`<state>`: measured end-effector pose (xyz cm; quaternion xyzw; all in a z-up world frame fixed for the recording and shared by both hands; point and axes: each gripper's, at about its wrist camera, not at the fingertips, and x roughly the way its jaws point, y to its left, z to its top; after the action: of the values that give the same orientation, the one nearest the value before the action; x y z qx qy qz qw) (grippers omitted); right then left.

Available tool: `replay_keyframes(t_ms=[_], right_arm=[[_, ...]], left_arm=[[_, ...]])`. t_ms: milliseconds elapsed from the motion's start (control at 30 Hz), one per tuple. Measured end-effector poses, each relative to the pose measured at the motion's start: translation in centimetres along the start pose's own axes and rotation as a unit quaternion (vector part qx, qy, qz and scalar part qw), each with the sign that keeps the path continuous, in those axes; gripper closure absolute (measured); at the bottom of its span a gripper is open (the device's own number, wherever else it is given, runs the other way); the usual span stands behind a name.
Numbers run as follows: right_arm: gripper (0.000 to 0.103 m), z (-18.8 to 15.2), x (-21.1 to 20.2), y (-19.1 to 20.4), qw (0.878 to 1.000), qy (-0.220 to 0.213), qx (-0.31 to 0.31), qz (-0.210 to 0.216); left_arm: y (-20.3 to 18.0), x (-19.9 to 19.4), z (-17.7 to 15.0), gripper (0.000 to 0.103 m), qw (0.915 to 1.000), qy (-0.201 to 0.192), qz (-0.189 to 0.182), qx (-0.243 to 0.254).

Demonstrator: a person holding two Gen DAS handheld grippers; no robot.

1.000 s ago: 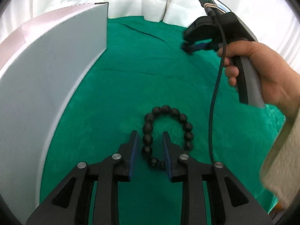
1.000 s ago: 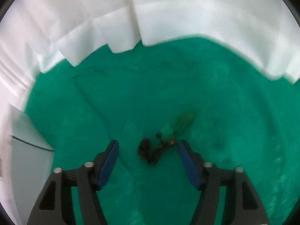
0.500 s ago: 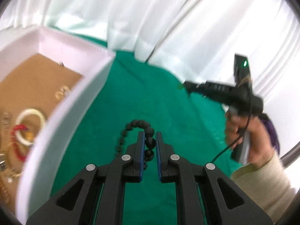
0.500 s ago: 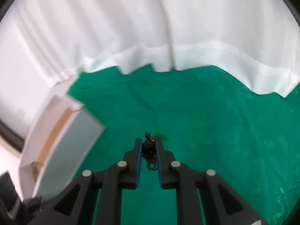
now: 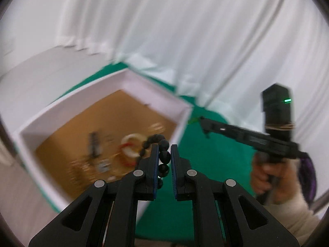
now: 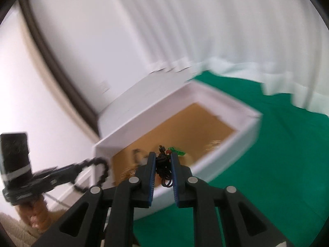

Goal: Organize jewelry

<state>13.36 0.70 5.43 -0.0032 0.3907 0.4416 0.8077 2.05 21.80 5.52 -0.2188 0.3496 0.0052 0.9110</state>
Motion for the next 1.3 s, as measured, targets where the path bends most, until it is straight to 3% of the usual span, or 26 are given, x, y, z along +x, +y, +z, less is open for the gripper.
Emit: replay_keyframes(t_ms=[167,367,433,500,567,633,700,767,900,967,1033,1100,1200,1300], right_arm=[[0.089,-1.2,6.6,4.4,0.996,0.074,-0.039,0.015],[0.085,-4.0,12.1,6.4,0.986,0.156,-0.063,0.007],[0.082,-4.7,13.1,6.7,0.983,0.170,-0.066,-0.004],[0.063,-5.1,13.2,7.1,0.983,0.170,-0.065,-0.011],[0.061,-4.9,12.6,7.2,0.985,0.157,-0.066,-0.023],[0.052,-4.5,11.7,7.4,0.987,0.139,-0.069,-0.045],[0.041,-4.1,10.8,7.5,0.988,0.119,-0.072,-0.064],[0.040,-3.7,9.7,7.7,0.988,0.099,-0.074,-0.090],[0.026,-3.1,8.5,8.0,0.988,0.071,-0.073,-0.116],[0.026,-2.9,7.9,8.5,0.987,0.060,-0.077,-0.125],[0.025,-2.5,7.2,8.9,0.986,0.053,-0.081,-0.133],[0.020,-2.2,6.9,9.2,0.984,0.047,-0.087,-0.145],[0.020,-2.0,6.8,9.6,0.979,0.043,-0.101,-0.171],[0.020,-1.9,7.2,9.9,0.973,0.047,-0.113,-0.197]], left_arm=[[5.1,3.4,-2.9,0.094,0.9966,0.053,0.056,-0.028],[6.4,5.1,-4.7,0.092,0.9919,0.075,0.102,-0.011],[6.5,4.9,-4.9,0.078,0.9903,0.072,0.118,-0.001],[6.5,4.5,-4.8,0.043,0.9887,0.061,0.137,0.006],[6.2,3.6,-4.5,0.029,0.9849,0.039,0.168,0.018],[6.0,3.3,-4.0,0.018,0.9803,0.020,0.194,0.030],[5.8,2.5,-3.6,0.001,0.9738,-0.002,0.224,0.037],[5.5,1.9,-3.2,0.001,0.9683,-0.019,0.245,0.041],[5.5,1.2,-2.4,0.001,0.9584,-0.036,0.283,0.020],[5.6,0.6,-2.4,0.001,0.9578,-0.054,0.282,0.012],[5.5,0.3,-2.3,0.001,0.9507,-0.059,0.304,0.001],[5.6,0.5,-1.9,0.001,0.9456,-0.036,0.323,-0.004],[5.6,1.1,-1.5,0.001,0.9487,0.006,0.316,0.008],[6.3,1.2,-1.6,0.001,0.9521,0.022,0.304,-0.023]])
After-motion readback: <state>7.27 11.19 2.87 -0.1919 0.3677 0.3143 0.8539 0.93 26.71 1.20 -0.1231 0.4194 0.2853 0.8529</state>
